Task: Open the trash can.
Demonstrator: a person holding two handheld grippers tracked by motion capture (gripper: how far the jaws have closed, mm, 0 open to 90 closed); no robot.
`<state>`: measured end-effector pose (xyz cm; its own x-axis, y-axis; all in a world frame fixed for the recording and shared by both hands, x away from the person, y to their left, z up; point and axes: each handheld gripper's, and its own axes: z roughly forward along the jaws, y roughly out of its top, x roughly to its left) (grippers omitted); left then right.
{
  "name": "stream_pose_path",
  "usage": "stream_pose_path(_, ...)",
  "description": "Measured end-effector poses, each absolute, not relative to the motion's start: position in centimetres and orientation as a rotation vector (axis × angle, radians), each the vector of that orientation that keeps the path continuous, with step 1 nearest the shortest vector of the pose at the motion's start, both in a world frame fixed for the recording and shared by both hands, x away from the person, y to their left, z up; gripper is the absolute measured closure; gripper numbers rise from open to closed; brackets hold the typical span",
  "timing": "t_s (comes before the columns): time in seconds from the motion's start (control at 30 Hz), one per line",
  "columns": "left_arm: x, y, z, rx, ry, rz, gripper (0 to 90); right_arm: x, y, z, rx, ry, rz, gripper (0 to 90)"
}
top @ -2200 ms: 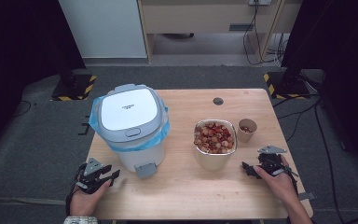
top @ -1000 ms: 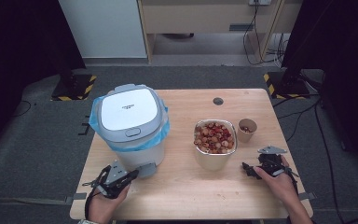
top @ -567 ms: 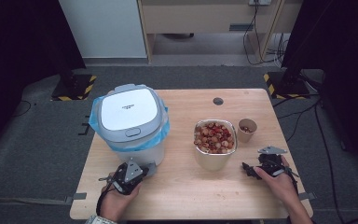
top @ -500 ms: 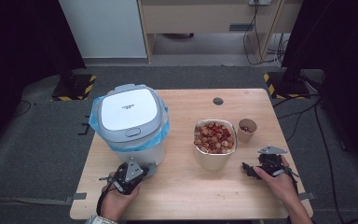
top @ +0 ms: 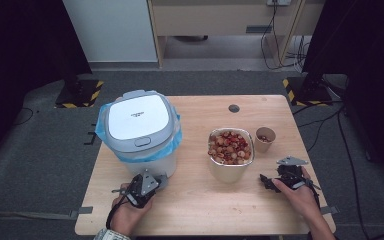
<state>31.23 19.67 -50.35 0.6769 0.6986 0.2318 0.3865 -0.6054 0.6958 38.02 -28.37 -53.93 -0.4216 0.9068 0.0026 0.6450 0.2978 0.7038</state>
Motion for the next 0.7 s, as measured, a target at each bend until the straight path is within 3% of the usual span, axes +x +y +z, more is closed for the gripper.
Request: stream_pose_path(0.7,31.37,19.31,-50.88,2.312,0.838,0.653,89.8,38.0,-28.37,-53.93,1.389,2.175,0.897,0.9)
